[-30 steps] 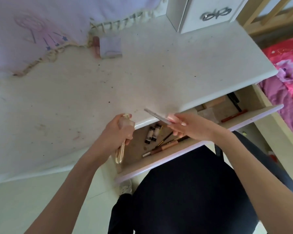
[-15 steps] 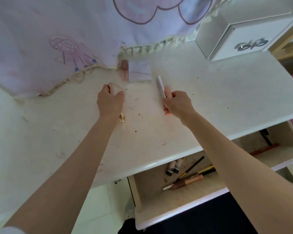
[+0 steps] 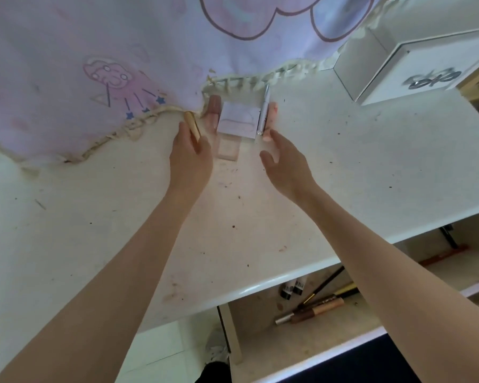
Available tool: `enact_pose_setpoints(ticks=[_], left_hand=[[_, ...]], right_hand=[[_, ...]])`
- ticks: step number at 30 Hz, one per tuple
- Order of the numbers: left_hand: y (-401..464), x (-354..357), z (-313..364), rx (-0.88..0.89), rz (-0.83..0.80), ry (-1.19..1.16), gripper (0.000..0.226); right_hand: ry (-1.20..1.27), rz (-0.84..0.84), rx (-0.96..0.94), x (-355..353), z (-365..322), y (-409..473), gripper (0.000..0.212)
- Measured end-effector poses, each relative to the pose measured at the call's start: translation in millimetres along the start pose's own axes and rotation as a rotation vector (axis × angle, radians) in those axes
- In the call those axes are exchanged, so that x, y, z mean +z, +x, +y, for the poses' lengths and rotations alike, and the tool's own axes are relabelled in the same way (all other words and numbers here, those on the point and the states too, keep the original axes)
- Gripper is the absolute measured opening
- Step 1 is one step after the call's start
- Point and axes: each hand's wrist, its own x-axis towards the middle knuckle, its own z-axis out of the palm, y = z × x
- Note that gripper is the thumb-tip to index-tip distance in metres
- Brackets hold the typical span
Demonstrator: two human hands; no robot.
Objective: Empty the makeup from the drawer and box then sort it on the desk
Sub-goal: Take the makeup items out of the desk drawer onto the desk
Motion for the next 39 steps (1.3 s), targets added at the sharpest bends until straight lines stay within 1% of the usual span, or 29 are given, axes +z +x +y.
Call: enact_pose_setpoints(ticks=[2, 3, 5, 9, 11, 13, 16, 18, 20, 21, 23, 25, 27, 29, 32, 35, 37, 39], left_hand=[[-22.4, -5.1, -8.0, 0.020, -0.079, 0.091, 0.049], [-32.9, -6.6, -13.4, 0.040, -0.105, 0.144, 0.056], [-53.6, -8.3, -24.0, 0.078, -0.158, 0.268, 0.059], [-102.7, -9.7, -39.9, 0.202, -0.278, 0.689, 0.055], [-130.3, -8.8, -41.2, 0.276, -0.302, 0.794, 0.054], [-156.5, -6.1, -40.1, 0.294, -0.327, 0.803, 0.054], [-190.7, 3.4, -43.2, 0.319, -0.384, 0.799, 0.054], [-212.9, 7.9, -44.7, 0.396, -0.404, 0.773, 0.051], [-233.4, 10.1, -44.6, 0.464, -0.373, 0.676, 0.047], [-243.0, 10.7, -44.4, 0.486, -0.355, 0.605, 0.043], [-261.2, 13.4, -42.0, 0.479, -0.381, 0.473, 0.035], [-270.3, 21.6, -42.1, 0.378, -0.494, 0.408, 0.030], [-263.9, 38.1, -49.4, 0.249, -0.612, 0.383, 0.033], [-249.5, 58.6, -55.3, 0.131, -0.671, 0.408, 0.036], [-230.7, 87.1, -57.2, 0.072, -0.695, 0.464, 0.041], [-221.7, 111.0, -57.6, 0.098, -0.667, 0.532, 0.042], [-217.6, 123.2, -58.2, 0.116, -0.609, 0.654, 0.045], [-214.2, 132.6, -60.6, 0.096, -0.544, 0.728, 0.051]], right_hand=[[-0.091, -0.027, -0.038, 3.2, 6.4, -15.6, 0.053], [-0.122, -0.039, -0.049, 4.3, 9.7, -24.8, 0.054], [-0.176, -0.066, -0.085, 5.2, 17.3, -45.2, 0.054], [-0.411, -0.176, -0.205, 0.0, 42.4, -94.3, 0.054], [-0.488, -0.229, -0.250, -4.3, 55.5, -119.8, 0.053], [-0.515, -0.234, -0.277, -8.8, 69.1, -143.7, 0.053], [-0.490, -0.220, -0.327, -15.6, 89.2, -178.5, 0.050], [-0.420, -0.165, -0.334, -19.6, 103.3, -198.8, 0.040], [-0.380, -0.119, -0.257, -27.7, 114.3, -211.5, 0.027], [-0.399, -0.148, -0.204, -31.8, 119.3, -215.3, 0.027], [-0.431, -0.273, -0.102, -38.5, 132.5, -216.7, 0.032], [-0.431, -0.398, -0.004, -43.9, 142.3, -211.5, 0.035], [-0.444, -0.480, 0.066, -45.4, 149.1, -203.4, 0.037], [-0.471, -0.547, 0.119, -43.0, 154.6, -192.5, 0.040], [-0.473, -0.637, 0.149, -33.9, 160.4, -174.8, 0.044], [-0.477, -0.715, 0.153, -22.8, 166.3, -161.1, 0.053], [-0.510, -0.739, 0.141, -17.4, 170.9, -153.5, 0.049], [-0.582, -0.749, 0.102, -13.0, 176.9, -145.5, 0.042]])
